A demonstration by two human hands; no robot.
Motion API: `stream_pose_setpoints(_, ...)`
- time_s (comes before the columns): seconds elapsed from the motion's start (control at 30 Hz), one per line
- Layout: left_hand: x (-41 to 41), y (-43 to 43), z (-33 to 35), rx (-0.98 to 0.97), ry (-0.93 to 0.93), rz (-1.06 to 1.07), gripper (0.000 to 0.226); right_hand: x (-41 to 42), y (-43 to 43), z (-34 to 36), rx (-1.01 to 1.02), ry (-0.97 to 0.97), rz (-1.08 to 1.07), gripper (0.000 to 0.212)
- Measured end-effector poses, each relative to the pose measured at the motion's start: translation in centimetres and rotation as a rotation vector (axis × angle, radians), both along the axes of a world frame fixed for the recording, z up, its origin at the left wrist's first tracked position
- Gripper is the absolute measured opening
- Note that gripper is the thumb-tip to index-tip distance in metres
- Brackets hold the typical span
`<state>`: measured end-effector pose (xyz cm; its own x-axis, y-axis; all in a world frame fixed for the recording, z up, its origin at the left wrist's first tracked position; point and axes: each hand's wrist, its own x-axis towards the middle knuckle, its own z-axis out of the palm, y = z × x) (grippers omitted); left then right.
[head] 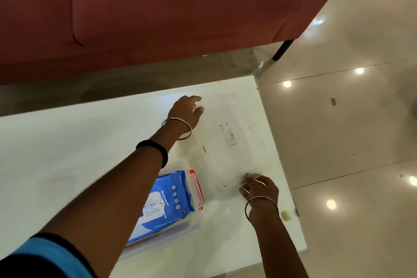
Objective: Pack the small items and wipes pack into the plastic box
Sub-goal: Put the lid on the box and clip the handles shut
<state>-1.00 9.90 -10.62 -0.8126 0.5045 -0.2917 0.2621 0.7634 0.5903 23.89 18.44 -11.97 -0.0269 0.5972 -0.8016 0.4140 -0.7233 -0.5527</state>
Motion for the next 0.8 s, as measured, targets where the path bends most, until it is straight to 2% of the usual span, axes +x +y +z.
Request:
stream_pose_setpoints(0.07, 0.8, -0.9, 1.7, 0.109, -0.06, 0.061, 0.037, 0.9, 0.2, 1.0, 0.124, 0.014, 0.017, 0.015)
stream_pose_setpoints(0.17, 3.0, -3.1, 4.8, 0.259, -0.16, 0.174, 0.036, 2.0, 0.6, 3.1, 0.423, -0.062, 0.114, 0.023)
stream_pose_setpoints(0.27, 5.4, -6.1, 7.2, 0.42, -0.368, 0.374, 0.038, 2.0, 0.8, 5.8, 0.567, 0.043, 0.14, 0.022)
stream_pose_setpoints(0.37, 7.1, -9.2, 9.8, 0.691, -0.687, 0.646, 0.038, 1.7, 0.4, 8.4, 0.526, 0.291, 0.158, 0.019)
stream_pose_setpoints(0.43, 8.0, -11.5, 11.1, 0.796, -0.806, 0.775, 0.054, 1.6, 0.0, 9.8, 0.433, 0.472, 0.165, 0.022)
stream_pose_setpoints(0.5, 9.1, -14.4, 12.0, 0.838, -0.817, 0.779, 0.059, 1.8, -0.7, 11.1, 0.291, 0.65, 0.17, 0.032)
stream_pose_setpoints(0.57, 10.3, -17.5, 12.5, 0.852, -0.749, 0.753, 0.05, 2.1, -1.6, 12.1, 0.156, 0.758, 0.153, 0.039)
stream_pose_setpoints(0.63, 11.4, -20.8, 12.7, 0.869, -0.735, 0.75, 0.05, 2.4, -2.8, 12.7, -0.005, 0.871, 0.112, 0.027)
stream_pose_setpoints(0.7, 12.6, -23.4, 12.6, 0.913, -0.765, 0.716, 0.064, 2.5, -4.2, 12.5, -0.064, 0.907, 0.094, 0.024)
stream_pose_setpoints(0.8, 14.6, -26.0, 12.3, 0.842, -0.762, 0.636, 0.071, 2.1, -6.4, 11.4, 0.024, 0.757, 0.215, 0.027)
